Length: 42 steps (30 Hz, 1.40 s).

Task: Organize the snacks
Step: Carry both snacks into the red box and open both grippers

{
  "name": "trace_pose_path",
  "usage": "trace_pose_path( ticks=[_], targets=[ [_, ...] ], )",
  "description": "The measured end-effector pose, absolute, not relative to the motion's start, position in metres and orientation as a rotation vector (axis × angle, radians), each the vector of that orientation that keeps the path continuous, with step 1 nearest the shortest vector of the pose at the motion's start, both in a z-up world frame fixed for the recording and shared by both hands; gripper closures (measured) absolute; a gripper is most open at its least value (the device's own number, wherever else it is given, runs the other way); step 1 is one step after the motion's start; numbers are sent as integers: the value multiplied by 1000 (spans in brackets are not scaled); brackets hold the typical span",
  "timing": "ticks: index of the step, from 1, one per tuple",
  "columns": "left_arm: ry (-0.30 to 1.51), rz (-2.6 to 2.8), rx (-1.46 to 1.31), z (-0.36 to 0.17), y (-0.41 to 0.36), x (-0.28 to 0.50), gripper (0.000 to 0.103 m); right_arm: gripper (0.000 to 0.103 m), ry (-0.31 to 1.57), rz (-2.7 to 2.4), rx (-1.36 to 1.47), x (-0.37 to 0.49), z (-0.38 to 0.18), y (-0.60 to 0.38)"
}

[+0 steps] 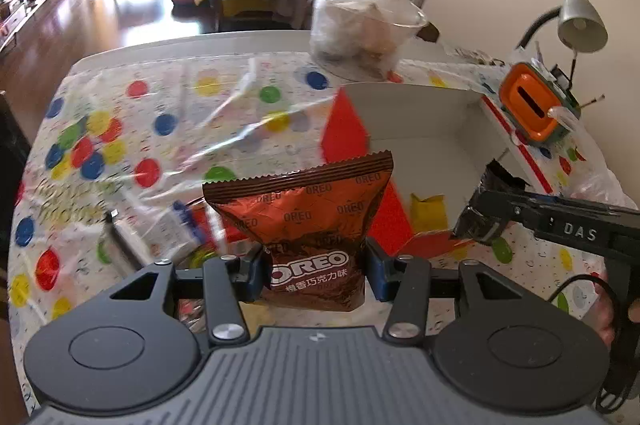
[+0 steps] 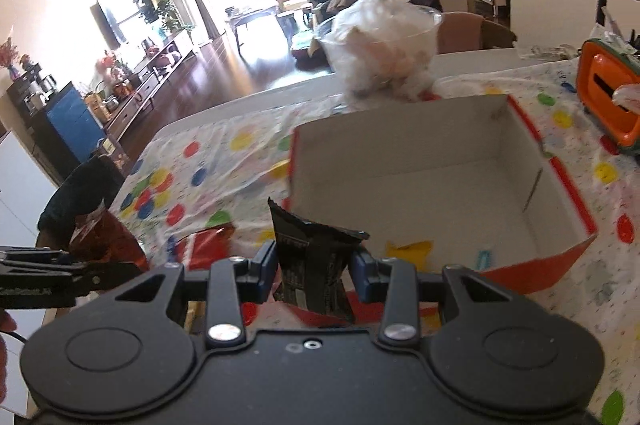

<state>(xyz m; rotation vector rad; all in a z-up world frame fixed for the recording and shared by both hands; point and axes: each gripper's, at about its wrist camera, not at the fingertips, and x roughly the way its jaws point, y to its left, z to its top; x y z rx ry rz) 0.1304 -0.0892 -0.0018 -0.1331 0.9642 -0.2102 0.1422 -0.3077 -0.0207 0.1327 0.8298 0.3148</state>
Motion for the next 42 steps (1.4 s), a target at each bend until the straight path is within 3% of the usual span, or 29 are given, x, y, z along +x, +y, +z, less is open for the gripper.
trace_pose_path(
  ticks=[20, 42],
  targets=[
    [1012, -291, -77, -1, -226, 206, 55, 66, 865, 224, 41, 213, -44, -404],
    [1216, -196, -39, -76, -283, 293, 55, 66, 1047, 342, -68, 269, -94, -405]
  ],
)
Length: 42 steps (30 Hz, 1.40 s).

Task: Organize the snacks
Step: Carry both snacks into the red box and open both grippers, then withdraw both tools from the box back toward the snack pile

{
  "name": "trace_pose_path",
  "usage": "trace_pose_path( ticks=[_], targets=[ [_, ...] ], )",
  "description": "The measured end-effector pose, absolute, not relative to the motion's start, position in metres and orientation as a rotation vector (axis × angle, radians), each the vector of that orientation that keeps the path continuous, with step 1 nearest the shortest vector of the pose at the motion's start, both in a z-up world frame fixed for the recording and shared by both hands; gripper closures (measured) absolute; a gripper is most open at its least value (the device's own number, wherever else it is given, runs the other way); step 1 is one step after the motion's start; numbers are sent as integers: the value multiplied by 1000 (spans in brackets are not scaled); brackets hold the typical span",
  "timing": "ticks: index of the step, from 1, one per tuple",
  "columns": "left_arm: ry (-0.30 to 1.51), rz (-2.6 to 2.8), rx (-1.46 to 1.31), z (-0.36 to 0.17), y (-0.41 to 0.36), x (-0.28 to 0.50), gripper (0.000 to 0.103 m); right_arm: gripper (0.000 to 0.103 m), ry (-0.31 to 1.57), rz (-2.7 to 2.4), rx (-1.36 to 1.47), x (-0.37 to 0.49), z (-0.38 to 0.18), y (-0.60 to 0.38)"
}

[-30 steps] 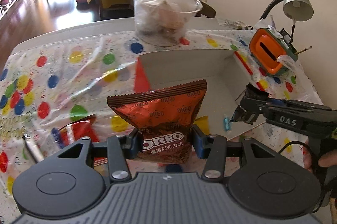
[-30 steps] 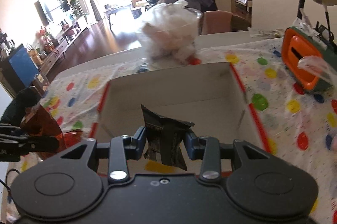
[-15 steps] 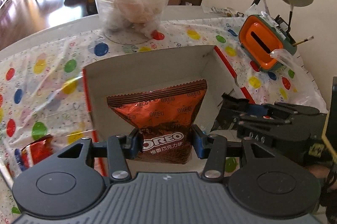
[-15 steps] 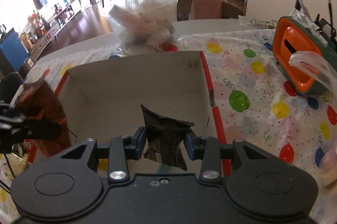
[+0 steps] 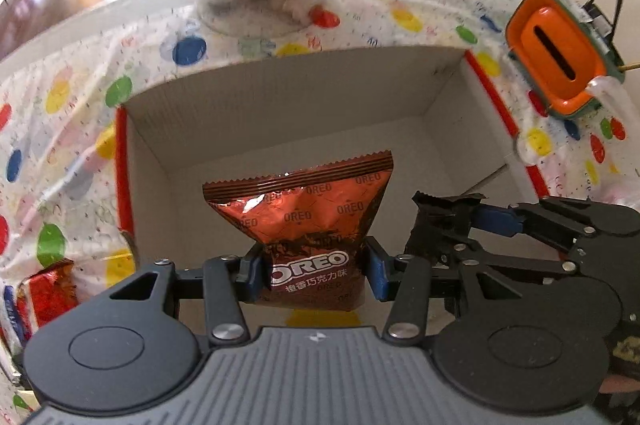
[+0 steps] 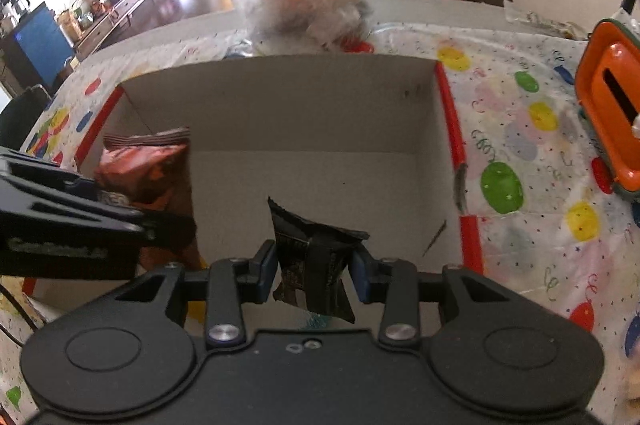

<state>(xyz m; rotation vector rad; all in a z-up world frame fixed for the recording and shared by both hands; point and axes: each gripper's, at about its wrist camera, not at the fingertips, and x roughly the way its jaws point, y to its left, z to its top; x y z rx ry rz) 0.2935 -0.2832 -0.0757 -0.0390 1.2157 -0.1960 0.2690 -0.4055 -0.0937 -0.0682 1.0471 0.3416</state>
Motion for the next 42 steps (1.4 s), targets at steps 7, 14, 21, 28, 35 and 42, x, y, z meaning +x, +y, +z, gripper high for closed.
trace_pose_path(
  ticks=[7, 14, 21, 28, 35, 42],
  targets=[
    [1291, -174, -35, -98, -284, 306, 55, 66, 1100, 352, -87, 275, -104, -406],
    [1296, -165, -19, -102, -287, 309, 54, 64, 1097, 369, -97, 273, -103, -406],
    [1268, -156, -24, -96, -283, 305, 40, 59, 1073, 386, -80, 268, -96, -411],
    [1227, -165, -47, -82, -273, 293, 39, 54, 1033, 395, -51, 259, -81, -418],
    [1163, -169, -55, -63, -264, 271, 38, 42, 989, 407, -21, 247, -64, -422],
    [1077, -162, -54, -42, -256, 248, 32, 34, 936, 448, -1, 229, -47, -418]
  ],
)
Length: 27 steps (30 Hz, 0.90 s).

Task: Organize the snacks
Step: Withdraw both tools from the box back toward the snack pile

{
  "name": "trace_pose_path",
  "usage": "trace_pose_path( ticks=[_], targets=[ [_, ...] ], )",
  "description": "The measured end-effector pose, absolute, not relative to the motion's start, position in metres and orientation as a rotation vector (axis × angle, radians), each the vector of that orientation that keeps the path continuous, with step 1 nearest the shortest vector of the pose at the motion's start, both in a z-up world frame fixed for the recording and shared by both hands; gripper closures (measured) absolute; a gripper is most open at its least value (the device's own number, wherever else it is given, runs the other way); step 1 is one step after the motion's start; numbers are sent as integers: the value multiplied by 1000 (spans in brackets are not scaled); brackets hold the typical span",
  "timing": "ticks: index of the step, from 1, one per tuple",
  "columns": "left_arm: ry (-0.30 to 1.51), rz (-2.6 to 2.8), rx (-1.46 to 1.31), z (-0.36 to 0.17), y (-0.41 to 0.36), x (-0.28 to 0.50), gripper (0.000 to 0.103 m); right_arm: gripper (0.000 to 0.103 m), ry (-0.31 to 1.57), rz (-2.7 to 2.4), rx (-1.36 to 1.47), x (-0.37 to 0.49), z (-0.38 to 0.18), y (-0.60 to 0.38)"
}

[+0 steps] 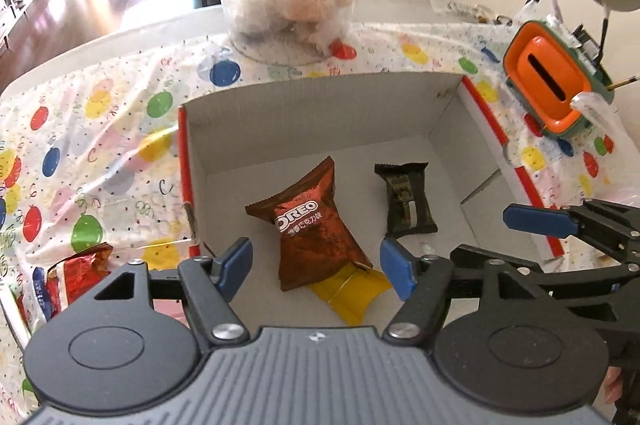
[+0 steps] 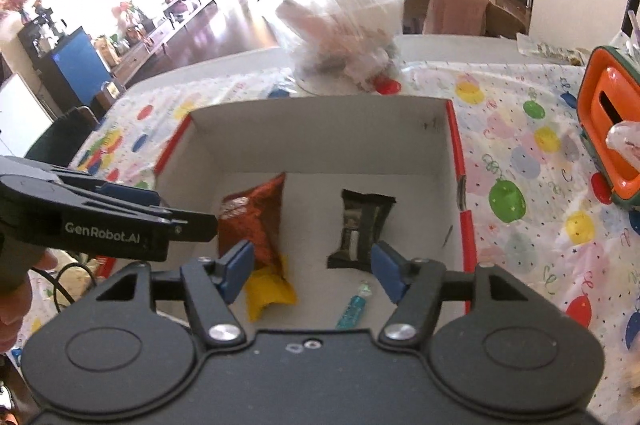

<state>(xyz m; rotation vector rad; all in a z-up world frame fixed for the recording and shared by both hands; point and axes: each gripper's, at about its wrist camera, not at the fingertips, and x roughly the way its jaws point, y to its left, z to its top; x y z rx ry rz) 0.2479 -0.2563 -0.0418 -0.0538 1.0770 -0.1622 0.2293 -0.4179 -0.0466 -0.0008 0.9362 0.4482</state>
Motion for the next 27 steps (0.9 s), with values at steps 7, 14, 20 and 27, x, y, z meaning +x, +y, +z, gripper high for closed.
trace_pose_path(
  ticks=[7, 14, 20, 27],
  targets=[
    [1004, -162, -68, -26, -242, 223, 26, 22, 894, 462, 7, 213, -33, -410],
    [957, -156, -119, -16, -215, 198, 21, 18, 857, 497, 2, 194, -22, -392],
    [934, -136, -130, -13, -188, 174, 21, 1, 824, 524, 20, 176, -14, -373],
    [909, -111, -129, -13, -148, 144, 20, 0, 822, 554, 28, 157, -15, -337]
  ],
)
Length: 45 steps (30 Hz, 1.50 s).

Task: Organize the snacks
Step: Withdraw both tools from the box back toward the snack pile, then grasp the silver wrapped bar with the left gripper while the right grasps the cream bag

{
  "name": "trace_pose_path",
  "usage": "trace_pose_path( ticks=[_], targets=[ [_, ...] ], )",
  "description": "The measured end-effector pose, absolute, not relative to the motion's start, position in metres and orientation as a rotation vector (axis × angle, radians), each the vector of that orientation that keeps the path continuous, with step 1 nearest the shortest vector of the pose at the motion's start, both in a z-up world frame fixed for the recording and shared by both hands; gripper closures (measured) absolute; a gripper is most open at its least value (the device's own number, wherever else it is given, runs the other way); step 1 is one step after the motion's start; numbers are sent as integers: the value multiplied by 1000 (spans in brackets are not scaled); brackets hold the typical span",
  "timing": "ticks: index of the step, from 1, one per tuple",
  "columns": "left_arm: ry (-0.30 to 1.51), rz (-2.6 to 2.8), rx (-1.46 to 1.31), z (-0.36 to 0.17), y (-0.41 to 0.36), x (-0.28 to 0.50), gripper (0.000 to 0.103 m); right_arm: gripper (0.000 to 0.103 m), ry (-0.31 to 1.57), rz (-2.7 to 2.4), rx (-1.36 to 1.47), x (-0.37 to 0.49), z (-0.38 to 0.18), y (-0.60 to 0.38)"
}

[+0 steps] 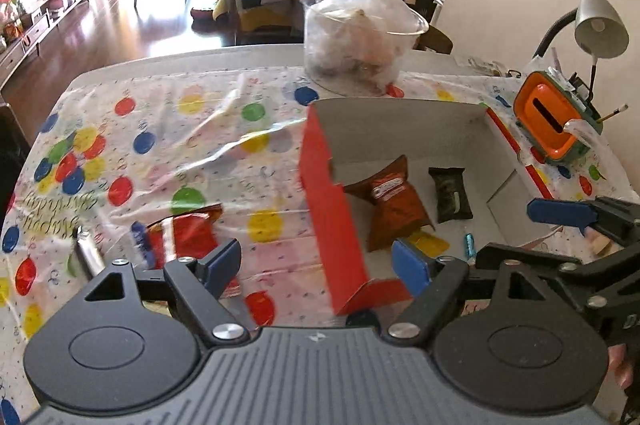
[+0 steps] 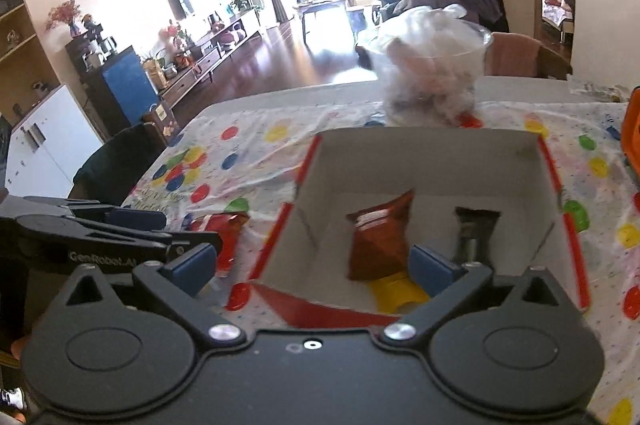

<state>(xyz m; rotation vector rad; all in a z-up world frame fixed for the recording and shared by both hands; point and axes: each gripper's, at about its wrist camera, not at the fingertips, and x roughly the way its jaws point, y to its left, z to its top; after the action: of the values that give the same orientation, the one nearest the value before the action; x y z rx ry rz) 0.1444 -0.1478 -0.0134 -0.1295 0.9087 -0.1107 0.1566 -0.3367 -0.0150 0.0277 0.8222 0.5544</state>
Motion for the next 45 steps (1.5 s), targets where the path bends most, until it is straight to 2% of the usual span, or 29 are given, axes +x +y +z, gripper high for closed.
trace_pose_path(
  ticks=[16, 32, 38, 42, 45],
  targets=[
    [971, -65, -116, -40, -36, 116, 20, 1, 853, 521, -54, 123, -41, -245],
    [1133, 86, -356, -95, 75, 163, 20, 2, 989, 593, -74, 110, -82, -163],
    [1189, 80, -482, -116, 89, 180, 20, 9, 1051, 619, 1, 120, -96, -151],
    [1217, 59, -628, -133, 100, 185, 21, 19, 1110, 639, 60, 129, -106, -148],
    [1230, 67, -731, -145, 108, 188, 22, 21, 1145, 650, 111, 134, -113, -148]
  ],
)
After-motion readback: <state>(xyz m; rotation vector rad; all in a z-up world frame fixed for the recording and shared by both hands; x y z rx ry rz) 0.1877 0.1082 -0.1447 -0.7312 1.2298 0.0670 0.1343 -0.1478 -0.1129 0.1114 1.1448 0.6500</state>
